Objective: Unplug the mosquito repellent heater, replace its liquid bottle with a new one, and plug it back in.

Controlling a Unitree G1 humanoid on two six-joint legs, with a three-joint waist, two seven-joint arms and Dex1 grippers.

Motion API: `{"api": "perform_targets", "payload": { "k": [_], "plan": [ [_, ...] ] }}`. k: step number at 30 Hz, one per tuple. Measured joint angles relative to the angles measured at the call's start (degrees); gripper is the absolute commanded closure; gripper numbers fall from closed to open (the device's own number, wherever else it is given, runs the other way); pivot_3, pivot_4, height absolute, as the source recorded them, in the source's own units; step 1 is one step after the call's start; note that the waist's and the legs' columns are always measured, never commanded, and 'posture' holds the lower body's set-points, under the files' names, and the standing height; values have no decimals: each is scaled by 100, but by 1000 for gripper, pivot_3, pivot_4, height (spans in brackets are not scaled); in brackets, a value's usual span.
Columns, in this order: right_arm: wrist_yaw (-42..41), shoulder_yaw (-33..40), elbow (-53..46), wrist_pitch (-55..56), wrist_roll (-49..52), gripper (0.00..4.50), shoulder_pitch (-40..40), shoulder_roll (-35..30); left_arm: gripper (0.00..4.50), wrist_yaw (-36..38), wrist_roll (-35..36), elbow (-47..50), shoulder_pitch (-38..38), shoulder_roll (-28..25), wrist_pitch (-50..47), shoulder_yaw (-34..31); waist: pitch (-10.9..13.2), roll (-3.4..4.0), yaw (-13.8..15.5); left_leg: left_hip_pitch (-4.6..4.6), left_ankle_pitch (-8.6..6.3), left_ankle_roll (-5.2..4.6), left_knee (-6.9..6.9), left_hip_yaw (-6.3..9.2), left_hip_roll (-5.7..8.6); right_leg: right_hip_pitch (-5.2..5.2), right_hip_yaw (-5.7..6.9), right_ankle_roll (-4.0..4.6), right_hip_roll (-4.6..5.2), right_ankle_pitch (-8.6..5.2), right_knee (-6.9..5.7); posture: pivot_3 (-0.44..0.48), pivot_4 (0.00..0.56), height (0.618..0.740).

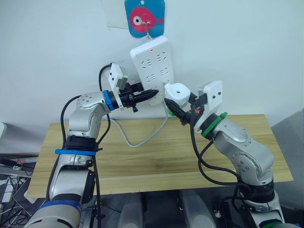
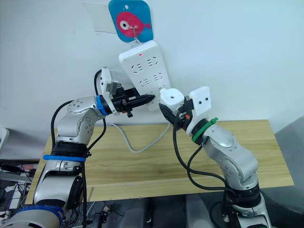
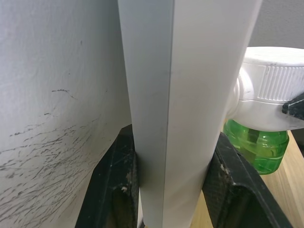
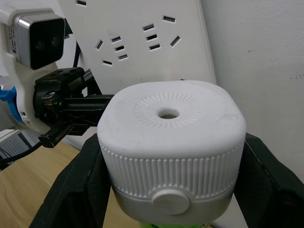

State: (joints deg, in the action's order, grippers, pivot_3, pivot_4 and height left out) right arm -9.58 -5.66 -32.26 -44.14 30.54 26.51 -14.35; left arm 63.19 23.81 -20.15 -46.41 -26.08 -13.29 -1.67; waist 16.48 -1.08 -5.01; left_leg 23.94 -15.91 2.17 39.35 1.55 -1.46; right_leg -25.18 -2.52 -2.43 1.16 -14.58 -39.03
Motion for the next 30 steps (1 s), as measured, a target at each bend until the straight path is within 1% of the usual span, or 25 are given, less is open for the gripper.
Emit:
{"api": "perform_targets", "payload": {
  "k": [5,12,21,24,30],
  "plan": [
    [-7,-40,9,-2,-131,1465,25,75,3173,-1,1,3,2,0,-9,-6,0,0,-2,0,0,0,1,-1,0,-1,-1,0,0,0,-1,-145,232,740],
    [107,-458,139,171,-847,1465,146,233,3173,-39,-16,33,21,9,-63,-53,0,0,-18,1,0,0,15,-3,0,-2,-2,0,0,0,-6,-150,237,740],
    [108,-747,402,416,-1484,1465,225,467,3173,-132,-46,43,76,52,-144,-131,0,0,-39,-3,-4,-7,49,0,-1,-2,-4,0,-3,0,-48,-142,239,740],
    [100,-823,528,539,-1668,1465,239,566,3173,-162,-47,46,96,52,-189,-167,0,0,-66,-8,-13,-22,58,2,-1,-2,-5,1,-6,0,-66,-142,239,740],
    [78,-901,790,723,-1908,1465,353,718,3173,-256,-68,173,177,52,-294,-247,-1,-1,-112,-14,-6,-14,62,9,-1,-3,-3,1,-9,0,-89,-131,236,740]
  ]
}}
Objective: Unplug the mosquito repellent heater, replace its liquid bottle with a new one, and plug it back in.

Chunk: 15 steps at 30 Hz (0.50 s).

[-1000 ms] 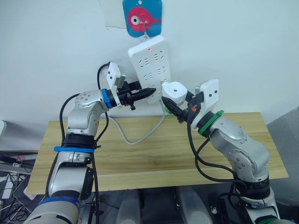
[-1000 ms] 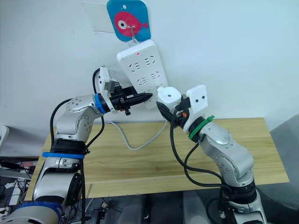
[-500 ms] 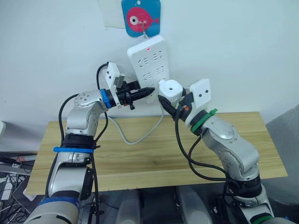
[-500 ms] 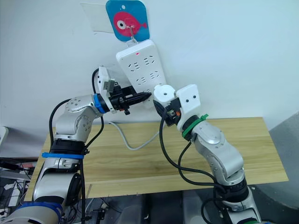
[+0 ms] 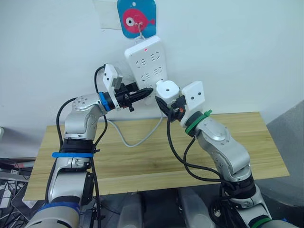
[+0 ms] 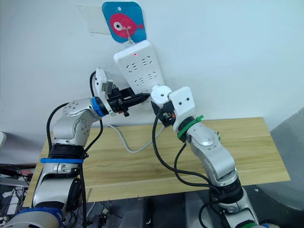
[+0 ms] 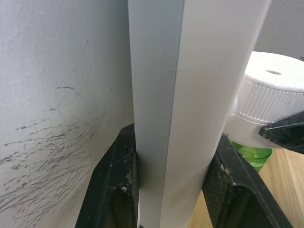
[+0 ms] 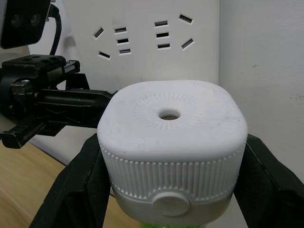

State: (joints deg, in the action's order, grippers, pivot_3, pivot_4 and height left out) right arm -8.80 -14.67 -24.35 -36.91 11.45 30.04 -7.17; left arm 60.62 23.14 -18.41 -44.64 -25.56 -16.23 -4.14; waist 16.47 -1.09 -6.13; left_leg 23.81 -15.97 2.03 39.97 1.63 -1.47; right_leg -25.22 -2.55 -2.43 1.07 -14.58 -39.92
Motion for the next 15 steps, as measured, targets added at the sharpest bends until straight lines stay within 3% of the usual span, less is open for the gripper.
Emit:
{"api": "perform_targets", "payload": {
  "k": [13,14,15],
  "plan": [
    [-103,48,169,-10,-132,1465,101,175,3173,-47,-79,88,68,-12,-81,-104,-7,-8,-45,-4,11,11,0,2,-2,-1,1,19,-10,12,-6,-129,232,740],
    [-124,65,157,-26,-129,711,101,164,3173,-46,-81,88,67,-8,-78,-103,-7,-8,-45,-4,11,11,0,2,-2,-1,1,19,-10,12,-5,-131,235,740],
    [-130,86,207,-67,-133,448,142,156,3173,24,-35,108,57,39,-94,-67,-7,-8,-36,-3,11,11,-1,3,-2,-1,1,19,-9,12,-4,-132,236,740]
  ]
}}
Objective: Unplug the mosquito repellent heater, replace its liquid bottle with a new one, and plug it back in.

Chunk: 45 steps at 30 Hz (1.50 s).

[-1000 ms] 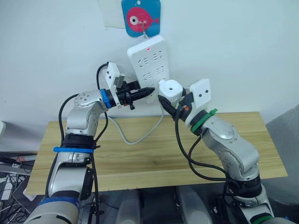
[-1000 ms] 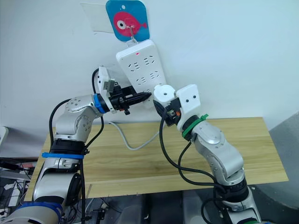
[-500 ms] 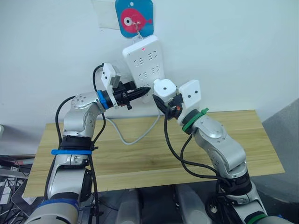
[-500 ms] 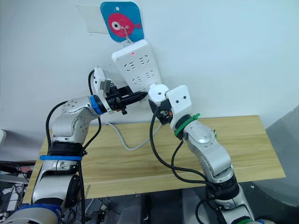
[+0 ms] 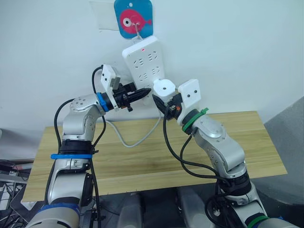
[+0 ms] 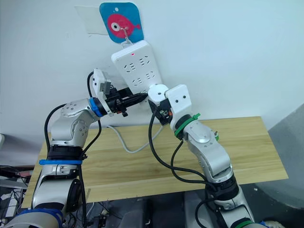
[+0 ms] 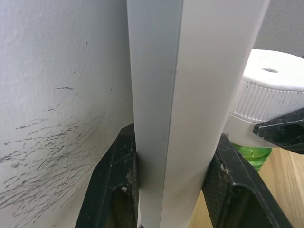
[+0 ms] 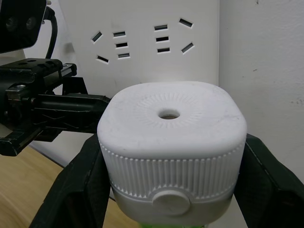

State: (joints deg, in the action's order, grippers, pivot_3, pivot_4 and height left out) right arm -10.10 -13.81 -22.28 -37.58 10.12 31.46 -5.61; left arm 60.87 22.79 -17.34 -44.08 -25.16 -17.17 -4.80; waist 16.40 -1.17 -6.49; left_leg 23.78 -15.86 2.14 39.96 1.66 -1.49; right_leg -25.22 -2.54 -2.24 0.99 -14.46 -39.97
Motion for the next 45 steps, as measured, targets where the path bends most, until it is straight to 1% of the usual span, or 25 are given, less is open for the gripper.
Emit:
{"api": "perform_targets", "payload": {
  "k": [1,2,4,6,11,13,17,20,21,22,26,29,30,32,33,38,42,45],
  "plan": [
    [-6,23,40,-67,0,133,46,-17,3173,3,59,50,-12,117,-1,19,0,0,23,4,0,0,-1,3,-1,0,3,0,2,0,1,-132,236,740],
    [-27,37,-9,-121,5,51,54,-41,3173,-18,71,71,-7,159,6,38,-1,-3,50,13,0,0,0,10,-4,-3,11,0,2,-1,9,-131,237,740],
    [-112,48,-93,-228,20,51,48,-136,3173,-9,69,80,-8,130,7,54,-2,-4,81,20,0,1,-16,7,-3,-7,10,-1,4,-2,11,-131,240,740],
    [-227,123,-379,-402,64,51,-64,-305,3173,42,85,128,-11,132,26,94,-2,-4,109,42,4,11,-21,8,-6,-11,16,-1,7,-2,42,-134,242,740],
    [-619,437,-1267,-912,483,51,-572,-866,3173,73,90,139,-11,114,60,111,-2,-4,141,56,-4,-3,-12,7,4,-10,12,-3,21,-1,91,-141,244,740],
    [-775,663,-1510,-1105,714,51,-654,-1057,3173,73,93,139,-9,101,62,108,-2,-4,145,55,-15,-22,-8,7,4,-9,15,-3,18,0,87,-143,246,740],
    [-1144,1145,-1838,-1358,1214,51,-730,-1462,3173,91,98,135,-8,75,66,109,-2,-4,145,54,-16,-24,-14,11,1,-8,21,-3,10,-1,89,-144,248,740],
    [-1502,1716,-1911,-1561,1844,51,-881,-1737,3173,104,91,94,-18,8,99,111,-2,-5,145,55,-17,-26,-11,8,0,-8,18,-3,10,0,89,-146,250,740],
    [-1611,1896,-1908,-1616,2077,413,-913,-1775,2448,114,87,76,-20,-18,109,112,-2,-5,140,54,-18,-27,-11,6,0,-8,16,-3,10,0,87,-146,250,740],
    [-1712,1991,-1904,-1653,2261,651,-923,-1847,2165,144,85,42,-20,-38,110,116,-2,-5,137,53,-18,-27,-11,5,1,-8,16,-3,10,0,87,-143,251,740],
    [-2051,2022,-1810,-1669,2728,2046,-856,-2001,1039,227,72,-122,41,-243,115,109,-2,-5,129,51,-18,-27,-12,7,2,-8,18,-3,4,0,87,-131,253,740],
    [-2272,1857,-1583,-1578,2820,3220,-739,-2087,46,226,72,-11,393,-592,98,-3,-2,-5,109,49,-18,-28,-14,7,-4,-8,17,-3,6,-1,87,-109,261,740],
    [-2362,1761,-1502,-1519,2821,3571,-726,-2109,0,224,88,147,623,-743,40,-54,-1,-6,106,49,-19,-28,-16,7,-7,-9,15,-3,6,-1,87,-75,264,740],
    [-2547,1535,-1320,-1358,2813,4300,-702,-2138,0,205,177,646,1195,-1012,-167,-214,0,-6,116,49,-19,-28,-16,22,-11,-9,15,-2,7,-1,87,-60,267,740],
    [-2637,1439,-1239,-1278,2806,4468,-699,-2155,0,190,237,931,1447,-1120,-273,-259,0,-7,144,49,-19,-28,-15,30,-10,-9,16,-2,8,-1,87,-31,270,740],
    [-2894,902,-861,-873,2626,4468,-527,-2054,0,-202,754,2690,2398,-1297,-850,-641,1,-8,327,49,-18,-28,-5,55,-2,2,24,-3,15,0,86,26,274,740],
    [-2846,546,-584,-641,2344,4468,-335,-1845,0,-578,1120,4048,2928,-1283,-1090,-734,1,-8,448,45,-17,-26,-3,58,-3,5,26,-2,14,0,81,41,275,740],
    [-2715,507,-461,-522,2163,4468,-285,-1796,0,-811,1315,4616,3171,-1288,-1213,-748,1,-8,503,37,-16,-24,-4,65,-3,11,32,-2,13,0,75,48,274,740]
  ]
}}
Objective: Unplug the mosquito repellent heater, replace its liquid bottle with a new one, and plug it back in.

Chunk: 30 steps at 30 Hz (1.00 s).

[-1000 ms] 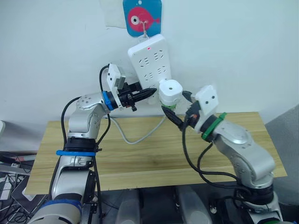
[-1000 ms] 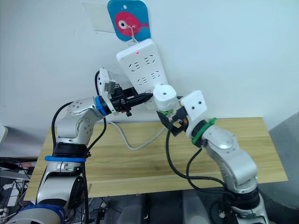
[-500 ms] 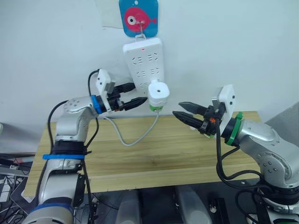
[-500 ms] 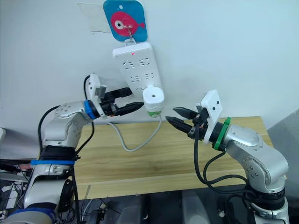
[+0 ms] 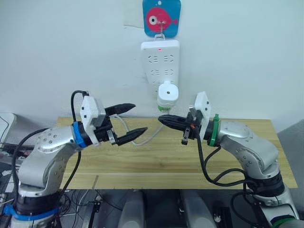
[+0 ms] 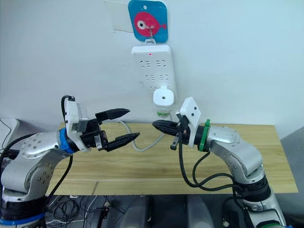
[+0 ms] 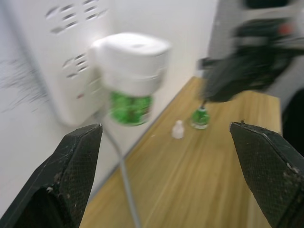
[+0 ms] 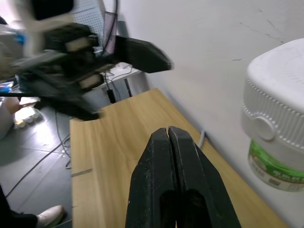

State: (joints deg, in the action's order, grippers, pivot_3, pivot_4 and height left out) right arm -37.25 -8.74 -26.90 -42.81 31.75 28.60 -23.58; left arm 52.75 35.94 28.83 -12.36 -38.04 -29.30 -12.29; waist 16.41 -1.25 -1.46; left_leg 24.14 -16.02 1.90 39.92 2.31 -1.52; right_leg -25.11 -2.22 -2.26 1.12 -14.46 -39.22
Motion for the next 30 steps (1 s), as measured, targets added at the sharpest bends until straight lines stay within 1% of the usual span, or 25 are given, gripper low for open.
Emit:
{"api": "perform_targets", "payload": {
  "k": [3,7,8,9,16,30],
  "plan": [
    [114,29,67,86,-149,4468,0,-1,0,-229,141,215,86,-8,-134,-77,0,0,0,-9,0,0,-1,-2,0,7,-2,0,-2,0,-1,48,274,740],
    [198,92,213,206,-259,4468,33,-1,0,-402,186,255,85,-22,-143,-92,0,0,-7,-13,0,0,-4,-6,0,8,-6,0,-4,0,0,48,274,740],
    [233,96,233,222,-292,4468,41,0,0,-440,186,254,82,-22,-143,-92,0,0,-8,-13,0,-1,-4,-6,0,7,-6,0,-4,0,0,26,274,740],
    [241,98,249,235,-322,4468,59,2,0,-465,186,252,77,-23,-141,-92,0,0,-8,-13,0,0,-4,-6,-1,7,-6,0,-5,0,0,26,274,740],
    [373,85,337,373,-468,4468,139,124,0,-474,187,230,46,-23,-129,-89,0,0,-13,-13,0,-1,-5,-7,0,8,-7,0,-5,0,2,26,274,740],
    [388,49,342,504,-696,4468,135,115,0,-466,186,194,35,-22,-123,-48,0,0,-13,-13,0,0,-4,-6,0,11,-6,0,-4,0,2,9,273,740]
  ]
}}
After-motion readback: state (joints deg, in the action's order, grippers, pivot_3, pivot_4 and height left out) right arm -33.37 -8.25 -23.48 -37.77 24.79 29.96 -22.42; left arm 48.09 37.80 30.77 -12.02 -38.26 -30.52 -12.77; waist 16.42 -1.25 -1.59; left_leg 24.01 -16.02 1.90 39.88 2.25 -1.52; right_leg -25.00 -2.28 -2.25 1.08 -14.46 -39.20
